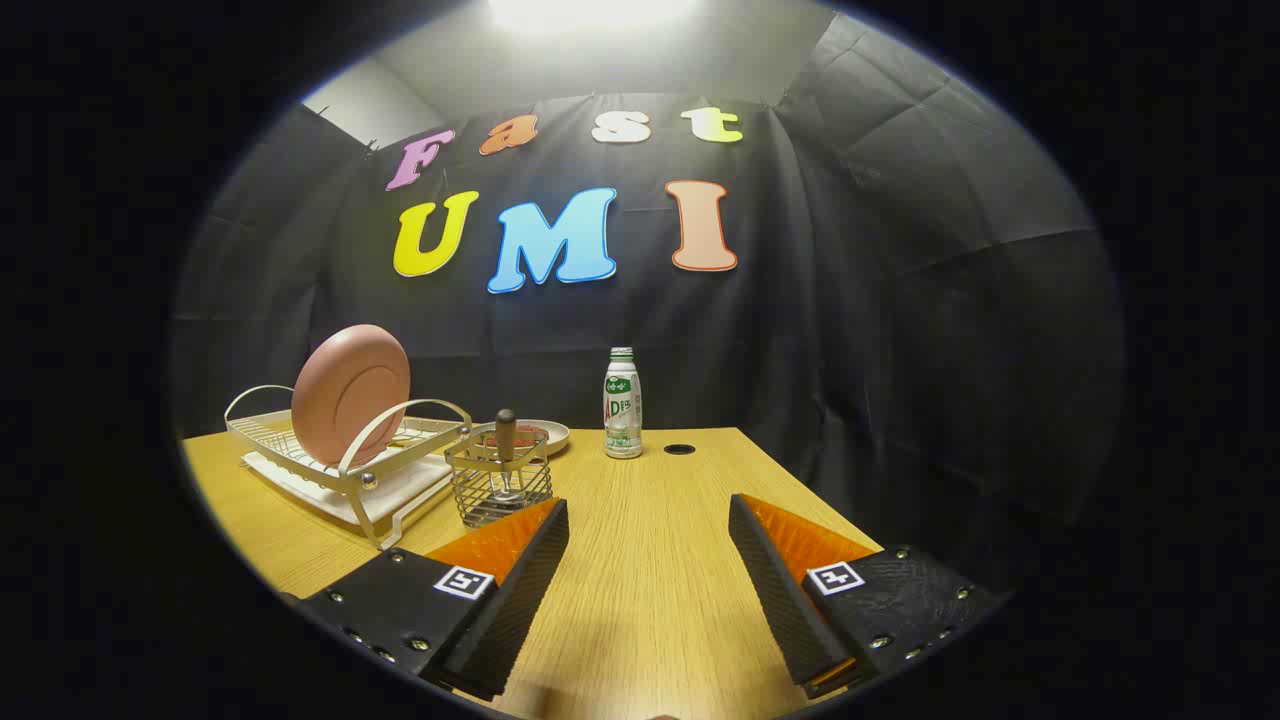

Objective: Take the plate from the dish rack, then take the spoon from the basket and place it into the plate.

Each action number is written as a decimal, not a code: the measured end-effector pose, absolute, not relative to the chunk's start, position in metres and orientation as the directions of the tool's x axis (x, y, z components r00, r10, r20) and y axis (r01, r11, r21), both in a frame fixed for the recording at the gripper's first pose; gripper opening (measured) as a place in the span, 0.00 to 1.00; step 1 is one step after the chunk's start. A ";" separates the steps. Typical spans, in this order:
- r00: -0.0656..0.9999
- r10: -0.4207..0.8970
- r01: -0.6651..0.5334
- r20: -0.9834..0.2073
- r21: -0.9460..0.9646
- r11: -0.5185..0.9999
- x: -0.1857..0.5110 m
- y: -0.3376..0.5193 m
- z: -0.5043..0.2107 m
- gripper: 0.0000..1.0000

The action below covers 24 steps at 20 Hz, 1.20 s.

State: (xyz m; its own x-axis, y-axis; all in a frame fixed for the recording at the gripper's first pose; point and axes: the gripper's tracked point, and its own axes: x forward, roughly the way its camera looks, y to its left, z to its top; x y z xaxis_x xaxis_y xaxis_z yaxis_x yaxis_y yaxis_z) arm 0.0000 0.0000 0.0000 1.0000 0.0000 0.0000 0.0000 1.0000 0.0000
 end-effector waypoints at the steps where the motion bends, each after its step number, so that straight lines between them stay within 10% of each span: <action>1: 1.000 0.002 -0.002 0.010 0.001 1.000 0.002 0.001 0.001 0.98; 14: 0.996 -0.057 0.058 -0.067 0.016 0.998 0.074 -0.013 0.000 0.98; 24: 0.998 -0.063 0.063 -0.016 0.006 0.998 0.080 -0.007 0.139 0.98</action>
State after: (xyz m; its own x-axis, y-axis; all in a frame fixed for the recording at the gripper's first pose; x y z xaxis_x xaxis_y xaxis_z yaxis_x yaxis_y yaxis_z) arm 0.0797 -0.0074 0.1388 0.9979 -0.0628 -0.0156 0.0629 0.9980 0.0060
